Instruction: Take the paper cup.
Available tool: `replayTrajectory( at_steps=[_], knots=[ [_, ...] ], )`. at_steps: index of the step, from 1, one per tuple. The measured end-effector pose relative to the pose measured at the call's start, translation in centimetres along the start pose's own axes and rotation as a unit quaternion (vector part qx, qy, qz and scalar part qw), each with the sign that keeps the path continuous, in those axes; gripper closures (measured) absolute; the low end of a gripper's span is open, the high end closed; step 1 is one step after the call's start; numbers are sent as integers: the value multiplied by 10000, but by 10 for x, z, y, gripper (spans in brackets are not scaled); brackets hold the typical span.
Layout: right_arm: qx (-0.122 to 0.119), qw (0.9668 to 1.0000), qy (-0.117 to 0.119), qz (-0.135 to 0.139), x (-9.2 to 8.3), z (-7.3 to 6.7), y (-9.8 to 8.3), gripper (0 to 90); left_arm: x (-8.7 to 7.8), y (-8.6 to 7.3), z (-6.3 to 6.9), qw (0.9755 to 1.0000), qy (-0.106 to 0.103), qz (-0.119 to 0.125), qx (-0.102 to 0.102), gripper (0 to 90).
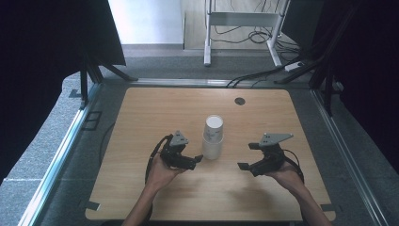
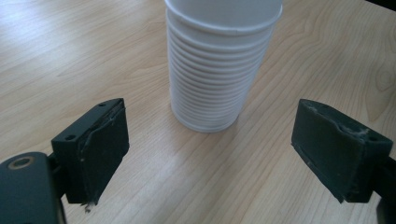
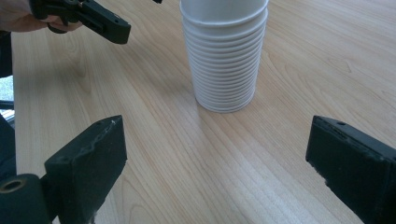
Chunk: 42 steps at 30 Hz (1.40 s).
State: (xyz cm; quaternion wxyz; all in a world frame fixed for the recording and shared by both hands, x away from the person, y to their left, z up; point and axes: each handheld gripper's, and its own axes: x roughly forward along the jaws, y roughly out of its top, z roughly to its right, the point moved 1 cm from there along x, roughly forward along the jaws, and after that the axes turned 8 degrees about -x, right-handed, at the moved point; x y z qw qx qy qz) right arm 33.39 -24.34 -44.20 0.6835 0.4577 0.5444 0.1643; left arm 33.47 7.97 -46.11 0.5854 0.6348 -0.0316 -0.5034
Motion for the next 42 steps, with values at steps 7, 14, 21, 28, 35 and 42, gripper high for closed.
replayTrajectory(
  at_steps=[7, 14, 21, 28, 35, 42],
  knots=[
    [4, 10000, 25, -21, 1, 3, 5, 53, 10, 4, -2, 10000, -16, -58, -23, 108],
    [60, 10000, 56, -1, 2, 6, 11, 48, 14, 8, -5, 10000, -72, -29, -63, 108],
    [49, 10000, 41, 32, 3, 8, 20, 46, 17, 14, -3, 10000, -55, -38, 29, 109],
    [22, 10000, 73, 63, 6, 10, 28, 47, 23, 18, 0, 9999, -75, -106, 113, 109],
    [52, 9999, 131, 96, 9, 13, 35, 41, 29, 23, 0, 9997, -81, -134, 178, 109],
    [7, 9998, 153, 117, 11, 15, 42, 39, 37, 27, 2, 9996, -101, -158, 230, 109]
  ],
)
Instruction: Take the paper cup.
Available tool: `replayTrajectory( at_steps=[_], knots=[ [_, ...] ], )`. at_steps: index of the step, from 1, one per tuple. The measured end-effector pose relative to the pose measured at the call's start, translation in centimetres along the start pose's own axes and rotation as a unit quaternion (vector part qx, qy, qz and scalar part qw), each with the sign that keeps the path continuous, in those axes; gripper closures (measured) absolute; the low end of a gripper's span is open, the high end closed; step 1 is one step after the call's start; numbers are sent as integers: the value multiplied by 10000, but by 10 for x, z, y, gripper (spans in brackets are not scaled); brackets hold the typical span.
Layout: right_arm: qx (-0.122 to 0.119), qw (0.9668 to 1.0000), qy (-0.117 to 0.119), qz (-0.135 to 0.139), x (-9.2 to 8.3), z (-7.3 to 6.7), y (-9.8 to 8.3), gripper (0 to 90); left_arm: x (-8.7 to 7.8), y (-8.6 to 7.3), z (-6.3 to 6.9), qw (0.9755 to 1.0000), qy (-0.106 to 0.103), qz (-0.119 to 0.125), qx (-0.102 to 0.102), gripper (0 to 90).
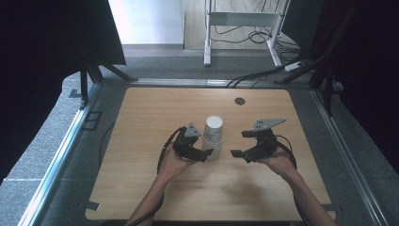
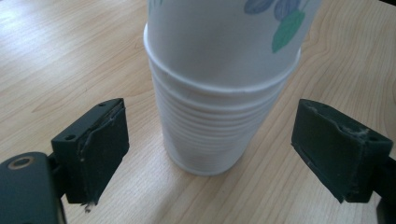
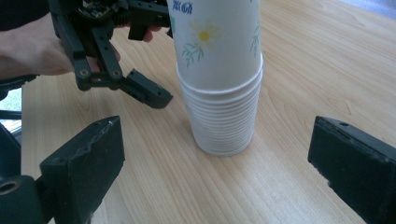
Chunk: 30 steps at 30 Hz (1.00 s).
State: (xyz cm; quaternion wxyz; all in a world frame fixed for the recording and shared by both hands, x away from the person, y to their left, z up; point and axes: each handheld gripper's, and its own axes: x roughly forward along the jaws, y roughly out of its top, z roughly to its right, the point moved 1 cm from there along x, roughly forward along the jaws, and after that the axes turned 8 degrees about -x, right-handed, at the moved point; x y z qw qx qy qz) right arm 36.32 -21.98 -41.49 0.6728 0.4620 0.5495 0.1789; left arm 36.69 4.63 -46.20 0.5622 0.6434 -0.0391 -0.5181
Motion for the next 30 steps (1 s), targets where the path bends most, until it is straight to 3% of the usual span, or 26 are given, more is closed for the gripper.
replayTrajectory(
  at_steps=[10, 25, 30],
  knots=[
    [18, 10000, 83, 0, 6, 6, 9, 45, 9, 9, -1, 9999, -126, 54, -85, 111],
    [-140, 9999, 53, -38, 15, 11, 33, 116, 19, 13, 4, 10000, -18, 71, -26, 142],
    [-149, 9999, 69, -27, 18, 13, 41, 130, 19, 12, 5, 9999, 12, 118, 24, 192]
  ],
)
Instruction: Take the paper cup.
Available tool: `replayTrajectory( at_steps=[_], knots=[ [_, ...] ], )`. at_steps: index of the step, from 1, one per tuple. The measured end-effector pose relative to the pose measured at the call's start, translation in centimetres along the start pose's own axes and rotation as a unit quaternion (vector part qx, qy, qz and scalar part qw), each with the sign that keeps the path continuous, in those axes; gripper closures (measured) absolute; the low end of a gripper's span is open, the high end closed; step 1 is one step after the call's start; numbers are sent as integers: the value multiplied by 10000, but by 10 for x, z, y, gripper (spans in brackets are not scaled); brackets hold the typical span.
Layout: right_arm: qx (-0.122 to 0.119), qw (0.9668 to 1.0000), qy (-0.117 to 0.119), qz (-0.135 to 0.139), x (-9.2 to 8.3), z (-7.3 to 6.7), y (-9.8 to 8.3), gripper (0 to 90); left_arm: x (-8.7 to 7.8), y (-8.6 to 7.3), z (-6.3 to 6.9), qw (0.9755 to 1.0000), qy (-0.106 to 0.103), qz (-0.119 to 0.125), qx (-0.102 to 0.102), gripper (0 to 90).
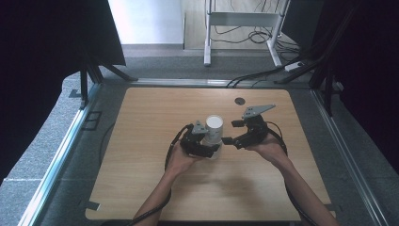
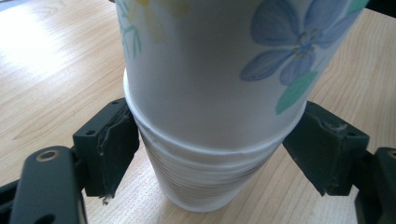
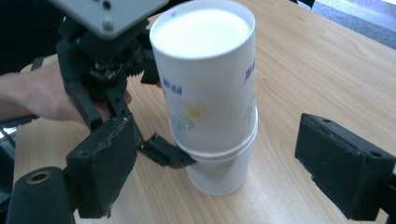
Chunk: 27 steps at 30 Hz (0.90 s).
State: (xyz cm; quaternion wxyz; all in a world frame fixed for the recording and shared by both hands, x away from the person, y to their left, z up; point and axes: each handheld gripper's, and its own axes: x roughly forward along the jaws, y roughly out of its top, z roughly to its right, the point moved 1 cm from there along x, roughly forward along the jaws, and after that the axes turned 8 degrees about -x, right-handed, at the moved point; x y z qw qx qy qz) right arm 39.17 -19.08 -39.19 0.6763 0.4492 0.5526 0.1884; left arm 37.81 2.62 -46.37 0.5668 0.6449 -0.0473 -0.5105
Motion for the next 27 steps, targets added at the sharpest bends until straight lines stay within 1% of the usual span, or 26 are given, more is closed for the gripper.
replayTrajectory(
  at_steps=[5, 7, 10, 14, 16, 18, 21, 25, 27],
  knots=[
    [18, 10000, 11, 45, 3, 2, 8, 120, 0, -1, 1, 10000, 5, 13, -2, 200],
    [-34, 10000, -20, 34, 5, 2, 14, 119, 0, -1, 1, 10000, 12, 15, -2, 204],
    [-82, 10000, -22, 43, 6, 1, 19, 135, 0, -1, 1, 10000, 18, 14, 1, 206],
    [-64, 10000, -22, 70, 8, 1, 24, 141, 0, -1, 1, 10000, 30, 6, 6, 208],
    [-29, 9999, -40, 100, 10, 2, 27, 152, -1, 0, 1, 10000, 39, -9, 28, 209],
    [58, 9999, -44, 143, 11, 4, 31, 173, -1, 0, 1, 10000, 46, -22, 51, 210],
    [86, 9998, -67, 176, 12, 5, 35, 193, -1, 0, 1, 10000, 52, -27, 57, 210],
    [57, 9999, -48, 151, 14, 4, 40, 218, -1, 0, 1, 10000, 61, -38, 63, 210],
    [-12, 10000, -45, 77, 17, 3, 43, 241, -1, 1, 2, 9999, 61, -63, 75, 210]
  ],
)
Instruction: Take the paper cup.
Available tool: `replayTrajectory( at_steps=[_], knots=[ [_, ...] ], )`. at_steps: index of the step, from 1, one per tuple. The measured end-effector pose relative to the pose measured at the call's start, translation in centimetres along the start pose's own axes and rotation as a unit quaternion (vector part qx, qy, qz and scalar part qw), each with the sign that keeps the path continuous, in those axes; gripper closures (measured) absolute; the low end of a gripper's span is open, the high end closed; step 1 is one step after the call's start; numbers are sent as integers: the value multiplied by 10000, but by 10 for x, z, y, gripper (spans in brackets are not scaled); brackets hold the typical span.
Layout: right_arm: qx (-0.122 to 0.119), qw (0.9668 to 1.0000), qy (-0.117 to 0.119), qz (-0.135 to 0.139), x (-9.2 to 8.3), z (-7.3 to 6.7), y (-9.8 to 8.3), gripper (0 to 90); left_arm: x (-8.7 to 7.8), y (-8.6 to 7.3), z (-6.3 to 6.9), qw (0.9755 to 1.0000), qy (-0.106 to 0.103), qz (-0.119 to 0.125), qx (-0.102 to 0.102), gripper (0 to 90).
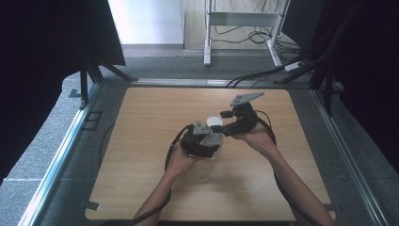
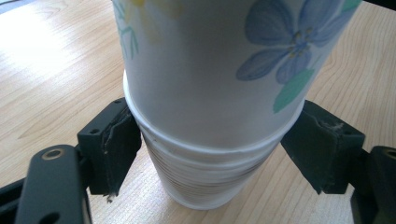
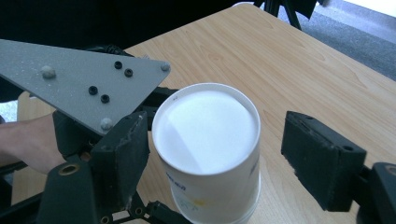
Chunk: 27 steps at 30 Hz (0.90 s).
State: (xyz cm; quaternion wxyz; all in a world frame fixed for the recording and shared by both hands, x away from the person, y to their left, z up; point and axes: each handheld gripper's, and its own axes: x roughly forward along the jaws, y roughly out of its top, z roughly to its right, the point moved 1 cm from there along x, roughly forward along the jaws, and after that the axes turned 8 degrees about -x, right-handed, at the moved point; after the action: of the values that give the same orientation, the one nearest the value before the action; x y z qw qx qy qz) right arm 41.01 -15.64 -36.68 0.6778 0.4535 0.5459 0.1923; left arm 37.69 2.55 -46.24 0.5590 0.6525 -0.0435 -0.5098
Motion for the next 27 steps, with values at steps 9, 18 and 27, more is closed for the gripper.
replayTrajectory(
  at_steps=[9, 18, 27],
  knots=[
    [-181, 9995, -83, -228, 9, -3, 6, 318, 0, 0, 0, 10000, 19, -20, 5, 209],
    [-352, 9986, -173, -350, 7, -8, 12, 369, 0, 0, 1, 10000, 36, -20, 19, 208],
    [-298, 9992, -122, -238, -4, -5, 24, 375, 0, -1, 0, 10000, -1, -17, -11, 204]
  ],
)
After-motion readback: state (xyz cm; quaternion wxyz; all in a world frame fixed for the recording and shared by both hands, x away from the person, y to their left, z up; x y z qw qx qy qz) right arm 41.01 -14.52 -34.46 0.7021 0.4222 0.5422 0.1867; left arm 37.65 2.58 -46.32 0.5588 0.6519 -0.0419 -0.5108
